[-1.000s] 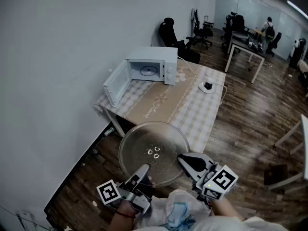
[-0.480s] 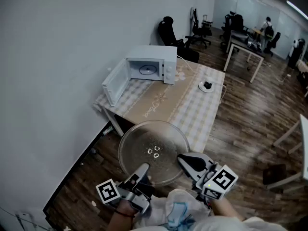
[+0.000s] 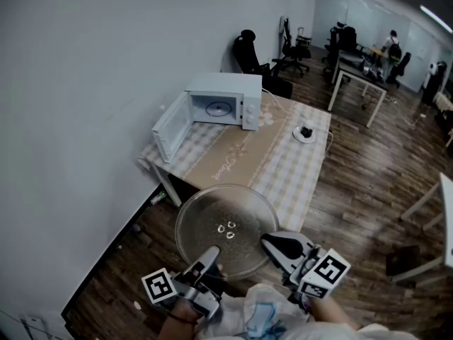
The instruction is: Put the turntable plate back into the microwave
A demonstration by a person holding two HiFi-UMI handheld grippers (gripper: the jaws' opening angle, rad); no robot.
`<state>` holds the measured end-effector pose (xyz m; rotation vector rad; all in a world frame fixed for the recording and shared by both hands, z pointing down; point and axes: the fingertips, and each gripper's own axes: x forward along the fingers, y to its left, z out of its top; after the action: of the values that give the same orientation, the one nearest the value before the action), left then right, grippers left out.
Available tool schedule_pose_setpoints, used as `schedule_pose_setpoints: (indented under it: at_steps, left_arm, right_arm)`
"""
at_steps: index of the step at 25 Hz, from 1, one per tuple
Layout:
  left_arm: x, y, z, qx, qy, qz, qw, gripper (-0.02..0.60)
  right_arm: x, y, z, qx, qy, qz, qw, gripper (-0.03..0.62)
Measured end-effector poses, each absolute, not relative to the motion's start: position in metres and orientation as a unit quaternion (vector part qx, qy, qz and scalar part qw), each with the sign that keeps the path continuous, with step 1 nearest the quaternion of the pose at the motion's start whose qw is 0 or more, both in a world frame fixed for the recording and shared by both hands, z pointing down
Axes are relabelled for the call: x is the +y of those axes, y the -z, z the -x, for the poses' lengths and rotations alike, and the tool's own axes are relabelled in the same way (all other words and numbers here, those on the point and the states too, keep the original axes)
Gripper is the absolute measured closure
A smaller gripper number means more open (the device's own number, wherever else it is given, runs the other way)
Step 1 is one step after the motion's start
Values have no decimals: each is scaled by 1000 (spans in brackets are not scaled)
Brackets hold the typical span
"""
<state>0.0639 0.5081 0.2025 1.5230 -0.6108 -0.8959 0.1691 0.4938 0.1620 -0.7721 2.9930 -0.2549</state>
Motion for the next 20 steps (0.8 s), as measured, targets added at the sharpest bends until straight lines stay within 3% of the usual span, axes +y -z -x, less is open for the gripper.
schedule_pose_setpoints:
  at_steps: [20]
  left_arm:
    - [499,-214,-8,-252,356,-665,606,554]
  right_arm:
    - [489,-180,-113,952,97,289,13,562]
